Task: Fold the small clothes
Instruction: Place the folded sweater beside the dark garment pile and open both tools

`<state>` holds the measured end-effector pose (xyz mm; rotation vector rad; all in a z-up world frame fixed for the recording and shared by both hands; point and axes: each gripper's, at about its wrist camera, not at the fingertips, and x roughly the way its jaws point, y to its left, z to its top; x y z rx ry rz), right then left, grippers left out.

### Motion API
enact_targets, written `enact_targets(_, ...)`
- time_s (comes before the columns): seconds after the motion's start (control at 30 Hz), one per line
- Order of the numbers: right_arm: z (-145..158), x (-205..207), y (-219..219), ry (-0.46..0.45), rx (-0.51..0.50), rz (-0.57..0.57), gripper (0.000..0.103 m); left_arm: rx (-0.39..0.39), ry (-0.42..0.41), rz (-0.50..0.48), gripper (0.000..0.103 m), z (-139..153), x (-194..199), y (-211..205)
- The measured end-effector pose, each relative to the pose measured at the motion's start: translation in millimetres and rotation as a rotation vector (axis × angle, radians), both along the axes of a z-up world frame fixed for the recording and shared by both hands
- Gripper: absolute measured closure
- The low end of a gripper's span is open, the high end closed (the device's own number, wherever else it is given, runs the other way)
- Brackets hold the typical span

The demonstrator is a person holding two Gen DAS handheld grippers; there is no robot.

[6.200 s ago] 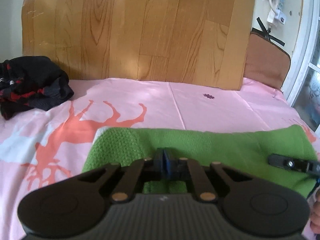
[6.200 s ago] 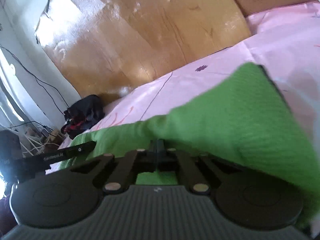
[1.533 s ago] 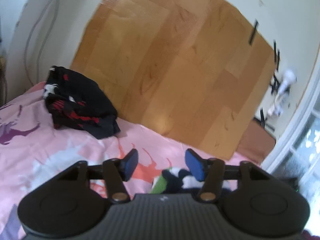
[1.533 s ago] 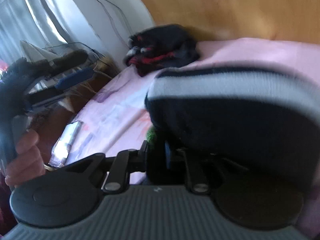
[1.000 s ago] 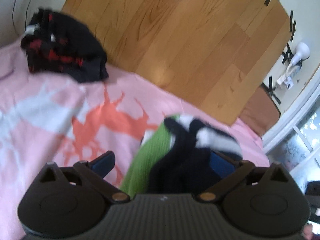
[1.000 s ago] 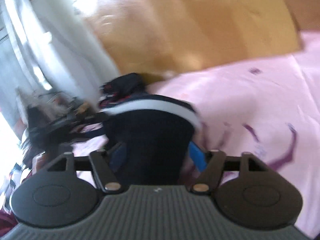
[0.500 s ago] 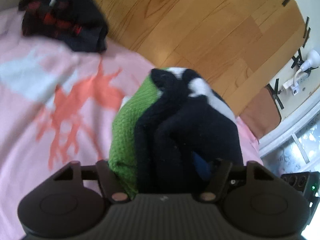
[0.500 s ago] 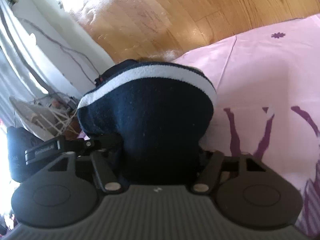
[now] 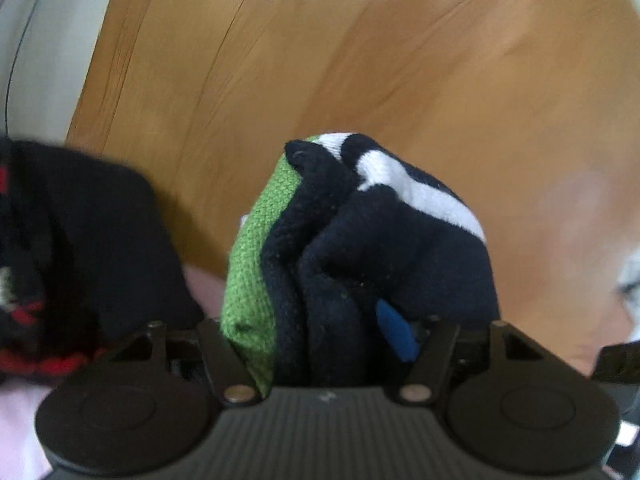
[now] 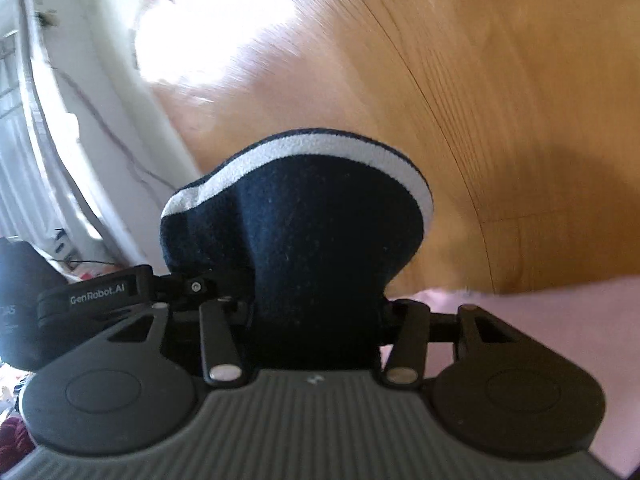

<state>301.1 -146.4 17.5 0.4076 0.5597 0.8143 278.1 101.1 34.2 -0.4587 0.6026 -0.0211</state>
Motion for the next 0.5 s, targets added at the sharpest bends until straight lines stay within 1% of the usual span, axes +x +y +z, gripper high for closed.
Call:
enact_targets(0.07, -27.0, 32.5, 16.7, 0.083, -0.077, -0.027, 0.046, 0.053, 0.130, 0.033, 0.042, -34.7, 31.7, 0.3)
enact_targets(0.1, -45.8, 47.4, 27.4, 0.145, -0.155, -0.056, 0.041, 0.050, 0.135, 0.056, 0.037, -49.3, 36.9, 2.4)
enact_targets(0.13, -61.3, 53.8, 31.0, 0.184, -0.175, -0.073, 0.035, 0.001, 0.094, 0.060, 0.034, -53.2, 33.4, 6.2)
enact_targets(0.17, -65.1, 52.8, 25.9, 0.184, -0.119, -0.088, 0.032, 0.010, 0.083, 0.058, 0.034, -53.5, 31.7, 4.6)
enact_targets(0.2, -62.7, 53.8, 24.2, 0.191, -0.123, -0.076, 0.030, 0.039, 0.077, 0.057, 0.034, -52.8, 29.5, 0.8)
enact_targets(0.23, -61.7, 51.3, 22.4, 0.184, -0.130, -0.077, 0.029, 0.067, 0.069, 0.061, 0.034, -50.5, 25.2, -3.9)
enact_targets(0.3, -57.1, 42.0, 16.3, 0.163, -0.148, -0.097, 0.022, 0.125, 0.069, 0.081, 0.039, -40.1, 10.5, -15.0)
enact_targets(0.33, -51.1, 31.6, 11.2, 0.145, -0.155, -0.109, 0.021, 0.147, 0.049, 0.093, 0.038, -33.3, -1.9, -20.3)
enact_targets(0.37, -46.3, 19.2, 5.2, 0.124, -0.153, -0.115, 0.020, 0.162, 0.016, 0.106, 0.033, -27.3, -18.0, -24.9)
enact_targets(0.43, -38.8, -8.6, -14.2, 0.068, -0.153, -0.137, 0.018, 0.208, -0.037, 0.114, 0.028, -19.2, -54.1, -37.2)
enact_targets(0.5, -35.6, -42.5, -28.0, 0.041, -0.197, -0.169, 0.017, 0.272, -0.039, 0.135, 0.025, -21.1, -87.8, -55.9)
